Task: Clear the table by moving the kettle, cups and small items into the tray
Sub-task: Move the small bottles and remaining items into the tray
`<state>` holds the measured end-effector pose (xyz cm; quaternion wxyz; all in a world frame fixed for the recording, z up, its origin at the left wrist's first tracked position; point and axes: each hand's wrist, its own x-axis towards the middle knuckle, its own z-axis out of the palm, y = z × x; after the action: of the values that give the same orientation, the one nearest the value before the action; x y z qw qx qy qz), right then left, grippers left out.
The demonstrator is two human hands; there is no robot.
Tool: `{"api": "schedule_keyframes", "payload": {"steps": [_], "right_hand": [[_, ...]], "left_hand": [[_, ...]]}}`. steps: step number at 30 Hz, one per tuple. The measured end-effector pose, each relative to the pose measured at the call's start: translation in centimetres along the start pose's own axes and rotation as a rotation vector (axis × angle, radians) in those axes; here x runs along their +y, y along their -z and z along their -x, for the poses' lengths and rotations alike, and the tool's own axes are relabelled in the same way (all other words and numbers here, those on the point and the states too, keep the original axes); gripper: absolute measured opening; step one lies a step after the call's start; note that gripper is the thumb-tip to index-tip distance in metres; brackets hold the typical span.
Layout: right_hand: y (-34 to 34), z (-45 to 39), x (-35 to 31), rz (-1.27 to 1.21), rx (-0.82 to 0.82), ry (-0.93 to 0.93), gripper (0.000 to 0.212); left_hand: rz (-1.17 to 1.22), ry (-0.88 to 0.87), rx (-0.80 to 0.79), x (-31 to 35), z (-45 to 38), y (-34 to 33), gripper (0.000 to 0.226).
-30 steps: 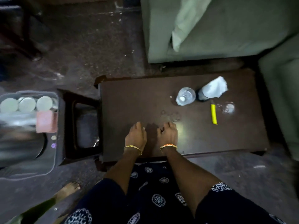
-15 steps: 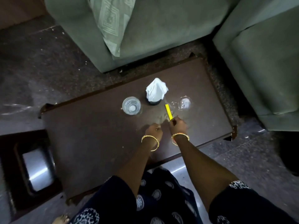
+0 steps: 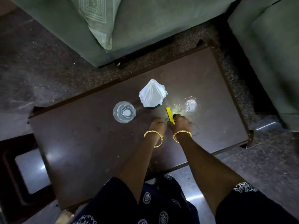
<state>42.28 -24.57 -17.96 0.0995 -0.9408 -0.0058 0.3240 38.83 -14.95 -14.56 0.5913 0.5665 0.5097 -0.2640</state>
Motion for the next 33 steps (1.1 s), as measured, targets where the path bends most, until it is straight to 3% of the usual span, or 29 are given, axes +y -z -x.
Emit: {"api": "schedule_keyframes", "payload": {"steps": [4,7,13,17,21,23,26,29,33], "right_hand": [[0.1,1.2,-0.2,-0.213,0.001,-0.052,0.026],[0.4,2.9,-0.5,-0.478,-0.075,-0.087,0.014],[-0.1,9.0,-2.7,-0.923,-0.551,-0.258,0.017],[-1.9,13.0,-5.1,-0.929,-0.681,-0.286,0.02],[-4.2,17.1,-10.0,-0.783,-0.716,-0.179,0.01],[-6.0,19.2,-13.3,-0.656,-0.669,-0.058,0.014],[-8.7,22.1,-18.7,-0.537,-0.6,0.12,0.021],[-10.9,25.5,-24.6,-0.457,-0.534,0.259,0.023],[-13.0,29.8,-32.4,-0.379,-0.362,0.463,0.025]], "left_hand": [[0.017,-0.02,-0.035,-0.4,0.8,0.2,0.035],[0.001,-0.019,-0.023,-1.2,1.6,1.3,0.026],[0.01,-0.032,-0.013,-5.0,4.1,5.9,0.029],[0.099,-0.025,0.01,-8.4,6.4,11.1,0.03],[0.203,-0.01,0.035,-11.9,8.9,17.4,0.022],[0.267,0.006,0.09,-13.9,10.0,20.9,0.008],[0.419,0.008,0.194,-17.0,11.4,25.7,0.022],[0.657,0.011,0.308,-20.2,13.0,31.0,0.019],[1.017,0.045,0.643,-24.2,14.2,37.7,0.019]]}}
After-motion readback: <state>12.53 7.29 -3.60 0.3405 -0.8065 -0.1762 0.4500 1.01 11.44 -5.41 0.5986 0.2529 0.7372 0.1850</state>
